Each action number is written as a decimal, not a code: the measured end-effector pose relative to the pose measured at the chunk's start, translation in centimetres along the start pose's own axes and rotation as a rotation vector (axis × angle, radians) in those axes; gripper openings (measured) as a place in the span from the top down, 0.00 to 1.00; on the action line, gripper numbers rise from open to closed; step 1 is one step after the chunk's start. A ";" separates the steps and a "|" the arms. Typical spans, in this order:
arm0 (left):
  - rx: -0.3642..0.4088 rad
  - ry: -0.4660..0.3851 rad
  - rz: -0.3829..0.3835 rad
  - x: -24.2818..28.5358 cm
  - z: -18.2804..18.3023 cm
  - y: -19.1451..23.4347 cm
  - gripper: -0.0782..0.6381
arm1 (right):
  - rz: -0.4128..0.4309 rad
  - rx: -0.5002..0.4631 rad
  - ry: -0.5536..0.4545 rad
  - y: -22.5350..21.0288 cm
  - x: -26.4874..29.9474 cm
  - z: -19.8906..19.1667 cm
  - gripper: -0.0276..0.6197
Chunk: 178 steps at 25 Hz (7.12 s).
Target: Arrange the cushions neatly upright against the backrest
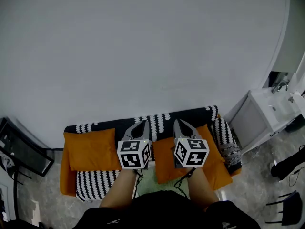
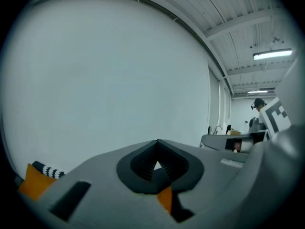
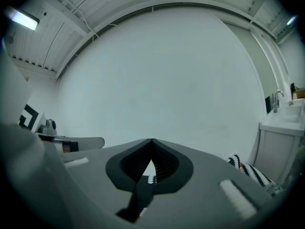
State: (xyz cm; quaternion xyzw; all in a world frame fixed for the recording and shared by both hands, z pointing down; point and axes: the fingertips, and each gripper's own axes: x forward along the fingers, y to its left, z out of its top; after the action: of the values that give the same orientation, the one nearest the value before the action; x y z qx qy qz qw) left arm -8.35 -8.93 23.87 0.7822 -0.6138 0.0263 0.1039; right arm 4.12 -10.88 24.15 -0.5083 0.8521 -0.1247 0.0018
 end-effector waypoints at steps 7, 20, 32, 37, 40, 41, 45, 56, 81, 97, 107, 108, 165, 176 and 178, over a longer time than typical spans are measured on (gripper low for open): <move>0.000 0.007 -0.003 0.3 -0.5 0.0 0.88 | 0.005 -0.001 0.020 -0.1 0.4 -0.7 0.95; -0.041 0.159 0.007 4.5 -6.3 0.0 0.88 | -0.135 0.008 0.147 -6.7 1.1 -5.1 0.95; -0.238 0.484 0.028 10.0 -23.2 -1.2 0.88 | -0.323 0.035 0.415 -20.8 -0.6 -17.4 0.95; -0.296 0.643 0.073 12.7 -32.3 0.2 0.88 | -0.425 0.025 0.515 -27.5 -0.5 -23.2 0.95; -0.412 0.717 0.075 13.6 -38.0 0.8 0.82 | -0.478 -0.016 0.571 -31.3 -1.3 -26.7 0.95; -0.462 0.736 0.071 14.0 -39.9 1.2 0.78 | -0.491 -0.018 0.583 -32.4 -1.2 -27.6 0.95; -0.597 0.784 0.083 15.4 -46.7 3.1 0.71 | -0.521 0.000 0.615 -36.3 -0.4 -30.9 0.91; -0.521 0.940 -0.008 17.1 -57.5 3.7 0.34 | -0.453 -0.069 0.814 -41.2 3.5 -38.3 0.51; -0.372 0.838 -0.045 14.9 -49.3 2.0 0.87 | -0.444 -0.142 0.883 -35.3 2.6 -36.1 0.91; -0.301 0.568 0.250 5.5 -37.8 25.1 0.87 | -0.102 -0.095 0.592 -13.0 17.3 -34.9 0.91; -0.328 0.553 0.239 5.8 -41.7 32.6 0.87 | -0.126 0.017 0.550 -9.1 22.0 -41.2 0.91; -0.335 0.554 0.233 6.1 -42.3 32.9 0.87 | -0.137 0.023 0.547 -9.2 22.2 -41.7 0.91; -0.150 0.198 0.176 2.5 -9.9 12.3 0.88 | 0.003 -0.009 0.218 4.0 7.8 -11.3 0.95; 0.003 0.091 0.028 3.3 -3.2 3.2 0.88 | -0.087 -0.092 0.060 1.3 3.9 -3.2 0.95; 0.012 0.070 0.012 3.1 -2.2 2.2 0.88 | -0.112 -0.123 0.036 0.9 3.3 -2.2 0.95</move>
State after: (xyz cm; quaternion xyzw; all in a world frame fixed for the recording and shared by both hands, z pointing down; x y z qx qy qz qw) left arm -9.52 -11.91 26.82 0.7775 -0.6145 0.0581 0.1204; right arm 1.49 -12.87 26.50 -0.5520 0.8282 -0.0813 -0.0520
